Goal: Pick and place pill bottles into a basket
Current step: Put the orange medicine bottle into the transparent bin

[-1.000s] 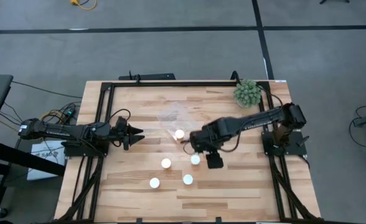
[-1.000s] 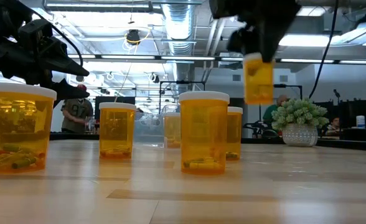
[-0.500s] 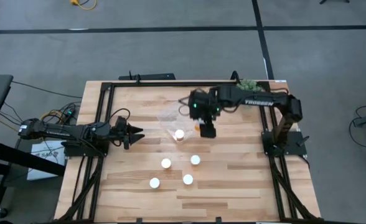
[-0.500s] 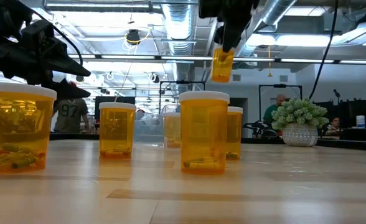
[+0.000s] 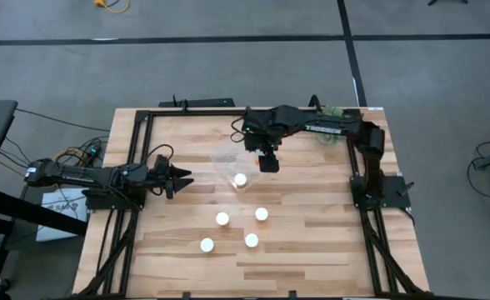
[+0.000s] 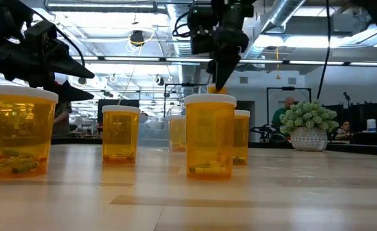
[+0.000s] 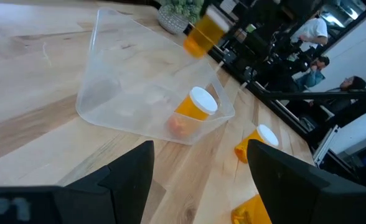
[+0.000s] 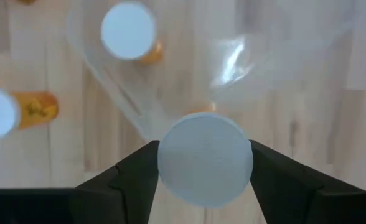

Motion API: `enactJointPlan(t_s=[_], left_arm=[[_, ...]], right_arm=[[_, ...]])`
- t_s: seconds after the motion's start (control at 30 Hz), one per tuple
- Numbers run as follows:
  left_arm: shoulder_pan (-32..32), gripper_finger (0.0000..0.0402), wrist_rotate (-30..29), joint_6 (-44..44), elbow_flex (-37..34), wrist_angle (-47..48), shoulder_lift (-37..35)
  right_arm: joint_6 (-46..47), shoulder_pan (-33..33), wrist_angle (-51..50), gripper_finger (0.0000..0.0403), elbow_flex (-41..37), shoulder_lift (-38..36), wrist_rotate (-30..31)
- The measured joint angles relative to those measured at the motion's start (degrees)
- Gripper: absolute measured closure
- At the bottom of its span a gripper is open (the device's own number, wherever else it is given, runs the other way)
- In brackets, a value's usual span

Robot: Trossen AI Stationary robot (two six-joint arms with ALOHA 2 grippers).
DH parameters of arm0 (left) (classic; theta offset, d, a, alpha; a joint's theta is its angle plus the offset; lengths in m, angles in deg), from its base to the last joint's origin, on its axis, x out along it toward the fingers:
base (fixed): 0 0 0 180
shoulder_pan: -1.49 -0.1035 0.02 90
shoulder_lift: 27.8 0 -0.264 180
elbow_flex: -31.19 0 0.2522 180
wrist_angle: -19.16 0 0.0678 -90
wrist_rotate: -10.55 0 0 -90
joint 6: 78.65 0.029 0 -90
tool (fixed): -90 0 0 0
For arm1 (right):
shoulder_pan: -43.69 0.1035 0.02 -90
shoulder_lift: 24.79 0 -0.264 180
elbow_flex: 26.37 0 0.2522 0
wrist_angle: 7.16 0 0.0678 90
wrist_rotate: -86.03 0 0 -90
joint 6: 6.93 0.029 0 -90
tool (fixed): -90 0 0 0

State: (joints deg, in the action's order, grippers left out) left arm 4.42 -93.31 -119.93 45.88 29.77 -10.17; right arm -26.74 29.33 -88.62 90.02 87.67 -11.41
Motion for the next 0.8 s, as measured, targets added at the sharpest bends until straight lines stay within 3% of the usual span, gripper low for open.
enactJointPlan(t_s=[0.23,0.5,0.8], left_arm=[[0.0,0.0155,-0.1,-0.3,0.0,-0.1,0.0],[0.0,0.0155,-0.3,-1.0,0.0,-0.1,0.0],[0.0,0.0155,-0.3,-1.0,0.0,-0.2,0.0]], right_arm=[[-4.3,1.7,-0.9,0.0208,5.0,4.4,-0.3],[-5.2,2.7,-0.4,0.0183,5.7,4.3,-0.3],[-6.0,3.6,1.2,0.0204,5.7,6.9,-1.4]])
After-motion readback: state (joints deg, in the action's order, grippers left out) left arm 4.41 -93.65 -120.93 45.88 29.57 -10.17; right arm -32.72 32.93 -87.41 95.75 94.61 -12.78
